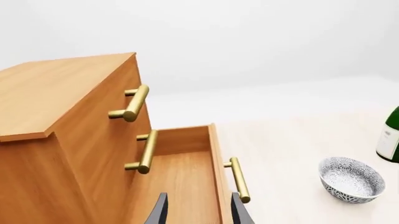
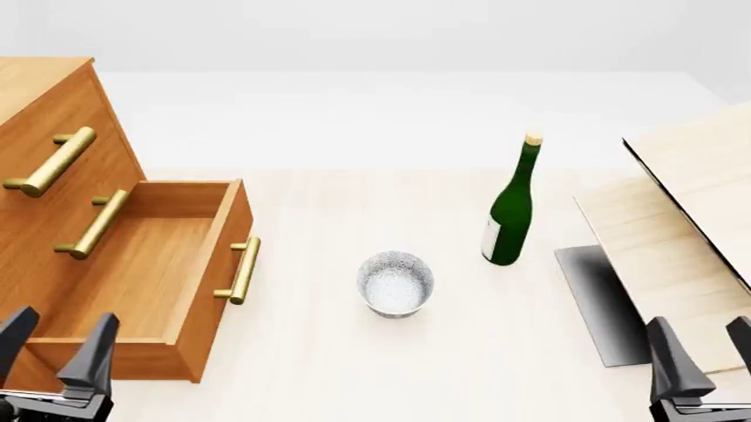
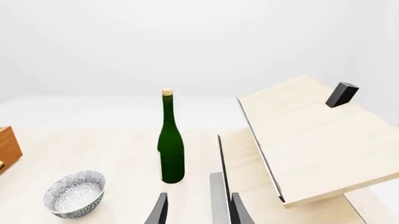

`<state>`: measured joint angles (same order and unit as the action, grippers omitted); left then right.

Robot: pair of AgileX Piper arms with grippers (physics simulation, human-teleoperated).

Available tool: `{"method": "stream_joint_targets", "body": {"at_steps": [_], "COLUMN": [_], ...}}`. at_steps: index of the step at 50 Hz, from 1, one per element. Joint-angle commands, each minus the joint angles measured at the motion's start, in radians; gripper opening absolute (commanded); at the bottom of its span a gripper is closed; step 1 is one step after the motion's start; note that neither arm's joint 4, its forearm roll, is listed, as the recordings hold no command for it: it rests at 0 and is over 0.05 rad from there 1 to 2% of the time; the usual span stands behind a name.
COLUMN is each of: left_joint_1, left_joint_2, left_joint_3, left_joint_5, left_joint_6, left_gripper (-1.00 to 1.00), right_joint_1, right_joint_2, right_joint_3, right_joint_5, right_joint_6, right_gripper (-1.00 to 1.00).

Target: Put the bowl in the bottom drawer of the cabinet and close it.

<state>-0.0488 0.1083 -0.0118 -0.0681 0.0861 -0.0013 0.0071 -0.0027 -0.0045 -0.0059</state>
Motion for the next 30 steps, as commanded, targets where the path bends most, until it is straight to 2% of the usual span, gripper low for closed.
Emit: {"method": "stream_joint_targets", "body": {"at_steps": [1,11,21,30], "left_joint_1": [-0.036,-0.064,-0.094,-0.131], "left_joint_2": [0.129,0.245,0.283,0.280], "left_joint_3": [-0.013,-0.060,-0.133,-0.209], "left_joint_5": [-0.068,-0.076,-0.011,0.089], "left_joint_6": [0.009,0.018,0.045,0.059], "left_gripper": [1.00,1.00,1.00,1.00], "right_joint_1": [0.000,0.000,0.000,0.000], "right_joint_2": [-0.001,-0.001,-0.001,-0.001], "right_joint_3": [0.000,0.000,0.000,0.000], "right_joint_5": [0.001,0.001,0.001,0.001], "right_joint_6": [0.000,0.000,0.000,0.000], "right_gripper": [1.00,1.00,1.00,1.00]}}
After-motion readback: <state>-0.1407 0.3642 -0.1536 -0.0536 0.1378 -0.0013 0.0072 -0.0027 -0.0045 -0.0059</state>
